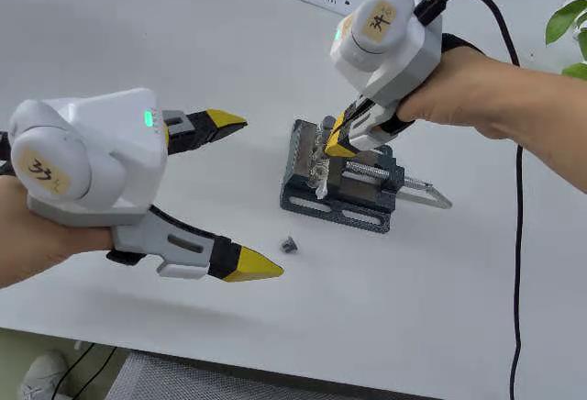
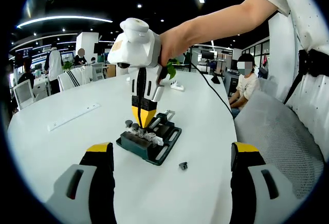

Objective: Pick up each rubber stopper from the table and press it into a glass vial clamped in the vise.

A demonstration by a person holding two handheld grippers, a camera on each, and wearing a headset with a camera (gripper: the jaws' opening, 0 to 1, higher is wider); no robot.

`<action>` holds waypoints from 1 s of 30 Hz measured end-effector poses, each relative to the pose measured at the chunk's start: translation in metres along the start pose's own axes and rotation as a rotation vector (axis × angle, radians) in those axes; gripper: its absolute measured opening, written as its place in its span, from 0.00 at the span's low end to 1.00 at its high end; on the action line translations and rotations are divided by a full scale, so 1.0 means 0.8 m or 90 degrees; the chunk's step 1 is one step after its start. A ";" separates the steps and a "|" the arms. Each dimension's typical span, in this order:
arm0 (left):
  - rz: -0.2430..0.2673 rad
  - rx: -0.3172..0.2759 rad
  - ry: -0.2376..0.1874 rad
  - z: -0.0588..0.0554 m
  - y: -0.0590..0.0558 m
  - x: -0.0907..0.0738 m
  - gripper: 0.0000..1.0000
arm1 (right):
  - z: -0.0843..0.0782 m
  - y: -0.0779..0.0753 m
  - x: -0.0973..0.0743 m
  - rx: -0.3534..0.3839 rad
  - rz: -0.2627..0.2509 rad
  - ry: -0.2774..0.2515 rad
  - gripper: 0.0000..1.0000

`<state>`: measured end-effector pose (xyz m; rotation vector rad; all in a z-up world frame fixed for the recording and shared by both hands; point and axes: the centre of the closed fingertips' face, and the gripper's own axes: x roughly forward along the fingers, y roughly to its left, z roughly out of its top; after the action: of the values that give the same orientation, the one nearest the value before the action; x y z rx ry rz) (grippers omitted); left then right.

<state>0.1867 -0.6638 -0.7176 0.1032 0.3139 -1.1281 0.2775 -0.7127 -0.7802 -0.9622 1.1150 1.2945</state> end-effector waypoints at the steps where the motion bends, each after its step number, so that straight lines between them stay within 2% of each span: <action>1: 0.000 0.000 0.000 0.000 0.000 0.000 0.94 | 0.000 0.000 0.000 -0.001 0.000 0.000 0.00; 30: 0.000 -0.004 -0.003 -0.002 0.003 0.001 0.94 | 0.000 -0.001 0.003 -0.014 0.008 0.031 0.00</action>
<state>0.1889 -0.6631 -0.7200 0.0946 0.3135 -1.1270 0.2780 -0.7125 -0.7823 -1.0101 1.1482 1.3021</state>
